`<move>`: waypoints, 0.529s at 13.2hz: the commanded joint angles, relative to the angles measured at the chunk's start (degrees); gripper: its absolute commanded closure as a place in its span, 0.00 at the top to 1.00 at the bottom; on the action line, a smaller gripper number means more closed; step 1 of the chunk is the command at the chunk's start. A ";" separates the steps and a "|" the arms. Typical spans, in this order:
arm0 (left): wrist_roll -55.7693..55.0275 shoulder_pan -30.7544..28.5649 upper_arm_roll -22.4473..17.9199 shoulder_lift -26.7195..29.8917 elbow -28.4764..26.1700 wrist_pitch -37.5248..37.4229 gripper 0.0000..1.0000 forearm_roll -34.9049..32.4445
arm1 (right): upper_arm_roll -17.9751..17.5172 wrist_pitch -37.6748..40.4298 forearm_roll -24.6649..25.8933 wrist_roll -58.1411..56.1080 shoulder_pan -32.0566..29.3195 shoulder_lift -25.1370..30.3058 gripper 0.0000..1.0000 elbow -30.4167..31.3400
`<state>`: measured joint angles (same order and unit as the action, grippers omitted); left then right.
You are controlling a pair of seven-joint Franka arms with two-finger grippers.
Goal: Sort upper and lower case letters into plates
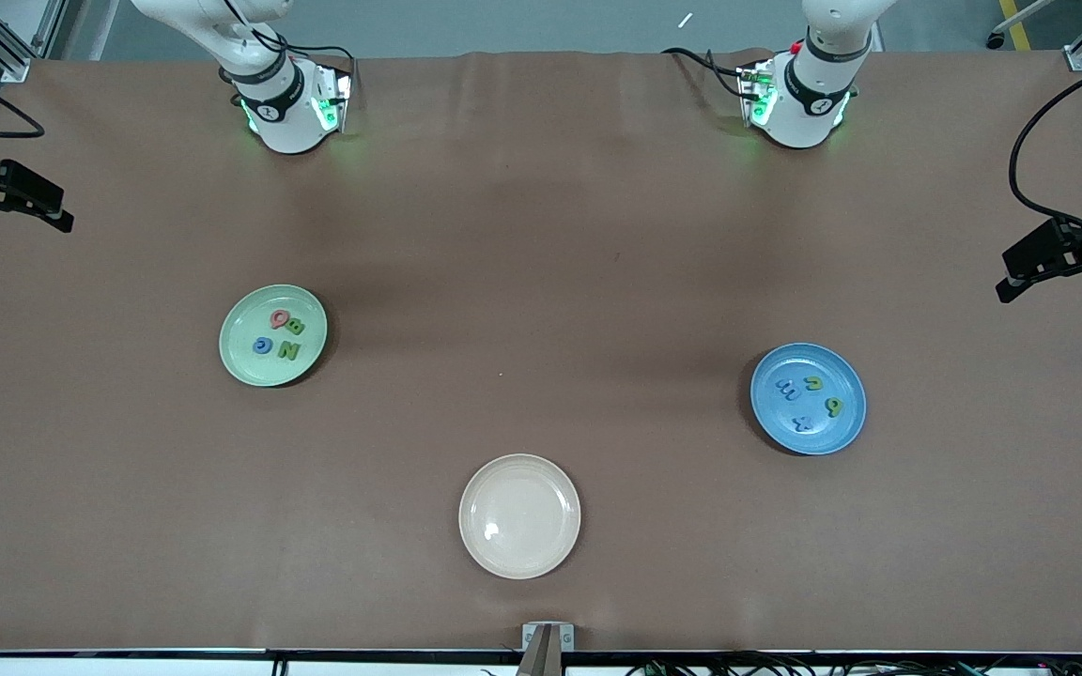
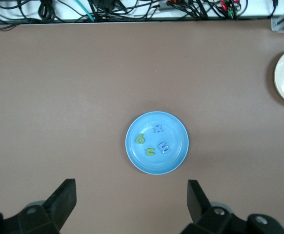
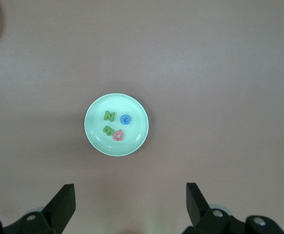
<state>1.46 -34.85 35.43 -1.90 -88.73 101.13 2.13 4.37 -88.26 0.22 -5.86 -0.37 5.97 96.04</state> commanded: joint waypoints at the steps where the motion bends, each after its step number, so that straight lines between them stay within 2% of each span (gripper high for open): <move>1: -1.63 8.17 -7.52 0.23 1.62 -0.58 1.00 0.85 | -0.59 -0.33 -1.01 0.50 -0.86 2.11 1.00 2.13; 4: -1.63 26.88 -25.35 0.23 1.63 -0.58 1.00 0.77 | -0.50 -0.33 -1.88 0.59 -0.94 2.11 1.00 2.13; 6: -1.72 35.77 -34.24 0.23 1.63 -0.67 1.00 0.77 | -0.50 -0.33 -1.98 0.50 -0.86 2.11 1.00 2.13; 7: -1.72 38.77 -37.33 0.31 1.63 -0.58 1.00 0.77 | -0.50 -0.24 -1.98 0.50 -0.86 2.11 1.00 2.13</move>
<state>0.06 -0.97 3.26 -1.90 -87.76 101.12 2.16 4.39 -88.24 -0.80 -5.86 -0.37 5.98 96.04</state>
